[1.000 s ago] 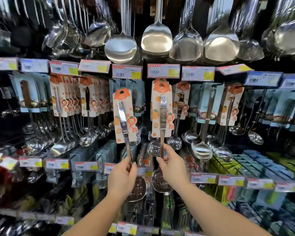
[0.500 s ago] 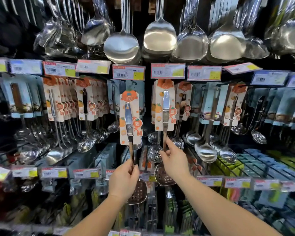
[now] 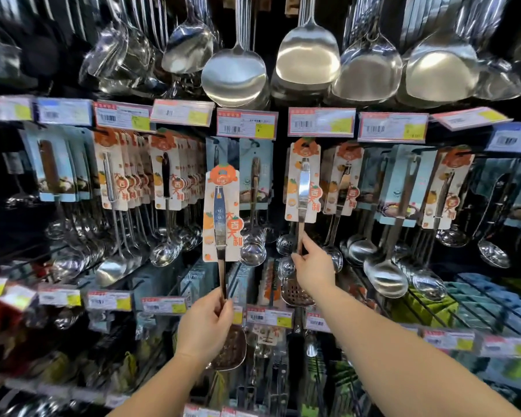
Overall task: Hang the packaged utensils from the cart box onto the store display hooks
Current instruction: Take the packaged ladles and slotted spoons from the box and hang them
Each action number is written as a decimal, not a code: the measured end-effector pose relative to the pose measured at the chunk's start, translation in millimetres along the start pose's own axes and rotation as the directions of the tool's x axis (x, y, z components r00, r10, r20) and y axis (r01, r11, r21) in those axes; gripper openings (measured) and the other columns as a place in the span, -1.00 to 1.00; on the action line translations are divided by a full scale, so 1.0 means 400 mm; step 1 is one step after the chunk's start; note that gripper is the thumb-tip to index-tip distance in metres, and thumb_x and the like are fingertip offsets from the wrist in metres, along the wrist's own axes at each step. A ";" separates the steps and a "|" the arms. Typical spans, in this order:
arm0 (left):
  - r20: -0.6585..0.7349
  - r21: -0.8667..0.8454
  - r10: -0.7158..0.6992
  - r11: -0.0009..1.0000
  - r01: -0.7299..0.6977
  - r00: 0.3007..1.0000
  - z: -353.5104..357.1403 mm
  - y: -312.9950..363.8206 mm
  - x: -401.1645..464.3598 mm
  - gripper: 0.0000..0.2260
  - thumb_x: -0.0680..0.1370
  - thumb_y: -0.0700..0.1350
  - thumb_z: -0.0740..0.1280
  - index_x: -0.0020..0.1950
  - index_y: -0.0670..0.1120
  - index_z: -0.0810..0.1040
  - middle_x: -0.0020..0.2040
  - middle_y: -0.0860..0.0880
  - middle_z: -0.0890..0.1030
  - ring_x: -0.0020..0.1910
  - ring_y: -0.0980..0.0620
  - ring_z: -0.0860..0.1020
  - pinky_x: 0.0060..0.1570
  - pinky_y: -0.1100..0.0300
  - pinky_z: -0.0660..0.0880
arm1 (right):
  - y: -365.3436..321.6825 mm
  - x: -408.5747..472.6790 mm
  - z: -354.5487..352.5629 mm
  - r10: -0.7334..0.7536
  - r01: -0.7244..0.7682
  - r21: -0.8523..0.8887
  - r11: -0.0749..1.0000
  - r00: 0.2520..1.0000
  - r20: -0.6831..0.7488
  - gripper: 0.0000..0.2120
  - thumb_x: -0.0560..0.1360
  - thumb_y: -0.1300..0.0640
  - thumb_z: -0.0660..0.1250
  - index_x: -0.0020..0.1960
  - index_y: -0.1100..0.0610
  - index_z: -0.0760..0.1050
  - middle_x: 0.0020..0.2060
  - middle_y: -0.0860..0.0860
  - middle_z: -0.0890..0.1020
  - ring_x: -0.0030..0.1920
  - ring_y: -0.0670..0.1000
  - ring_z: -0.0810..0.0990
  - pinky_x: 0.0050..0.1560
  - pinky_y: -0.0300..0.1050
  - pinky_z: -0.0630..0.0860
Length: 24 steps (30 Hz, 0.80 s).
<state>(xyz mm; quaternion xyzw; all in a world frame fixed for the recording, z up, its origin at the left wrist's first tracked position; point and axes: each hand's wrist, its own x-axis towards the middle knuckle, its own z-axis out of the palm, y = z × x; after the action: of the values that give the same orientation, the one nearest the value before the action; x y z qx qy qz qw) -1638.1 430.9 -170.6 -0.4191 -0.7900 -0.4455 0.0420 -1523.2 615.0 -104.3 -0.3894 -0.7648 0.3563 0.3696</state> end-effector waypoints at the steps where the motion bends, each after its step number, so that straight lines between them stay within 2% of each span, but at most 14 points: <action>1: -0.002 0.003 -0.004 1.000 0.004 1.000 -0.002 -0.003 0.000 -0.76 0.59 -0.02 0.23 -0.22 -0.12 0.37 -0.38 -0.14 0.48 -0.46 0.01 0.37 -0.44 0.19 0.21 | -0.005 0.004 -0.002 0.020 -0.020 0.009 1.000 1.000 0.014 -0.44 0.60 0.22 0.22 0.54 -0.05 0.16 -0.08 0.02 0.55 -0.22 -0.02 0.47 -0.28 -0.22 0.38; 3: 0.001 0.018 -0.001 1.000 0.001 1.000 -0.004 -0.007 0.001 -0.77 0.58 -0.02 0.23 -0.17 -0.15 0.43 -0.37 -0.13 0.49 -0.42 -0.02 0.41 -0.43 0.18 0.23 | -0.015 0.005 -0.005 0.089 -0.089 0.014 0.996 0.996 0.025 -0.39 0.59 0.17 0.25 0.56 -0.05 0.07 -0.02 0.03 0.52 -0.17 0.00 0.50 -0.17 -0.21 0.41; 5: 0.017 0.035 0.018 0.999 -0.019 1.000 -0.002 -0.005 0.000 -0.77 0.58 -0.02 0.22 -0.18 -0.15 0.44 -0.39 -0.11 0.47 -0.41 -0.02 0.42 -0.43 0.17 0.24 | -0.021 -0.007 -0.008 0.120 -0.121 -0.046 0.992 0.992 -0.026 -0.33 0.58 0.08 0.28 0.57 -0.02 0.01 0.16 0.11 0.52 -0.05 0.07 0.55 -0.09 -0.13 0.44; 7: 0.019 0.030 0.042 0.999 -0.043 0.999 0.002 0.007 -0.003 -0.76 0.58 -0.02 0.22 -0.23 -0.10 0.41 -0.41 -0.06 0.45 -0.41 0.00 0.42 -0.42 0.15 0.26 | -0.029 -0.038 -0.004 0.045 -0.050 -0.047 0.998 0.994 -0.103 -0.39 0.56 0.01 0.30 0.53 0.04 0.14 0.30 0.09 0.46 0.15 0.09 0.54 0.04 -0.11 0.46; 8: 0.023 0.027 0.052 0.998 -0.052 0.998 0.007 0.014 -0.003 -0.76 0.58 -0.02 0.22 -0.24 -0.09 0.40 -0.41 -0.04 0.45 -0.41 0.02 0.42 -0.42 0.15 0.27 | -0.034 -0.058 0.002 0.003 -0.003 0.008 1.000 0.995 -0.101 -0.46 0.55 -0.01 0.31 0.47 0.06 0.26 0.23 0.04 0.51 0.17 0.05 0.54 0.07 -0.13 0.46; 10: 0.036 0.025 0.074 0.997 -0.075 0.997 0.025 0.037 -0.003 -0.76 0.58 -0.02 0.22 -0.26 -0.06 0.38 -0.41 -0.01 0.44 -0.40 0.05 0.43 -0.40 0.17 0.30 | -0.048 -0.111 0.016 -0.033 0.022 0.151 0.988 0.997 0.070 -0.59 0.53 -0.05 0.31 0.33 0.07 0.44 0.03 -0.08 0.60 0.03 -0.06 0.61 0.01 -0.20 0.52; 12: 0.050 0.003 0.092 0.996 -0.092 0.995 0.045 0.065 -0.004 -0.79 0.58 -0.01 0.21 -0.25 -0.02 0.40 -0.39 0.02 0.47 -0.37 0.06 0.45 -0.36 0.11 0.38 | -0.044 -0.147 0.040 -0.054 0.013 0.170 0.985 0.971 0.235 -0.61 0.49 -0.09 0.36 0.24 0.07 0.54 -0.02 -0.07 0.67 -0.04 -0.07 0.65 0.06 -0.05 0.60; 13: 0.050 -0.013 0.103 0.995 -0.103 0.993 0.054 0.080 -0.006 -0.80 0.58 0.00 0.20 -0.23 0.01 0.42 -0.37 0.04 0.49 -0.35 0.05 0.47 -0.34 0.06 0.41 | -0.040 -0.159 0.047 -0.066 0.031 0.142 0.989 0.967 0.244 -0.62 0.46 -0.08 0.39 0.21 0.07 0.57 -0.02 -0.04 0.68 -0.03 -0.07 0.66 0.09 -0.03 0.60; 16: 0.066 -0.013 0.142 0.990 -0.142 0.988 0.079 0.112 -0.007 -0.83 0.59 0.01 0.18 -0.13 -0.02 0.47 -0.32 0.08 0.51 -0.28 0.01 0.51 -0.33 0.06 0.40 | -0.039 -0.171 0.039 -0.084 0.059 0.153 0.986 0.984 0.159 -0.74 0.44 0.05 0.46 0.11 0.08 0.64 -0.08 -0.05 0.70 -0.05 -0.10 0.65 0.07 -0.14 0.58; 18: 0.077 0.016 0.185 0.982 -0.187 0.980 0.097 0.121 -0.008 -0.82 0.59 0.01 0.16 -0.11 -0.04 0.47 -0.28 0.04 0.54 -0.22 -0.05 0.54 -0.30 0.04 0.42 | -0.038 -0.171 0.019 -0.084 0.061 0.168 0.984 0.988 0.131 -0.95 0.44 0.11 0.45 -0.13 -0.04 0.64 -0.25 -0.12 0.68 -0.20 -0.20 0.61 -0.07 -0.22 0.55; 20: 0.088 0.020 0.219 0.975 -0.221 0.972 0.112 0.130 -0.010 -0.80 0.59 0.03 0.16 -0.04 -0.04 0.49 -0.21 -0.02 0.60 -0.19 -0.09 0.56 -0.27 -0.01 0.46 | -0.039 -0.173 0.002 -0.117 0.105 0.113 0.988 0.987 0.107 -0.86 0.46 0.11 0.42 -0.26 -0.03 0.57 -0.36 -0.13 0.62 -0.35 -0.25 0.52 -0.21 -0.29 0.46; 24: 0.105 -0.069 0.210 0.977 -0.204 0.972 0.110 0.150 -0.016 -0.72 0.58 0.08 0.16 0.25 0.09 0.50 0.03 0.04 0.66 0.00 -0.01 0.58 -0.11 0.10 0.51 | -0.032 -0.173 -0.024 -0.090 0.079 0.183 0.980 0.994 0.056 -0.87 0.49 0.16 0.40 -0.19 -0.05 0.57 -0.34 -0.08 0.64 -0.33 -0.14 0.56 -0.12 -0.05 0.57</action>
<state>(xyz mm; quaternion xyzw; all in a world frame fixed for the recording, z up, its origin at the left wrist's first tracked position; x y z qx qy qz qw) -1578.6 474.4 -159.7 -0.5244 -0.7298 -0.4374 0.0318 -1490.0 552.2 -108.9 -0.3098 -0.7565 0.4205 0.3936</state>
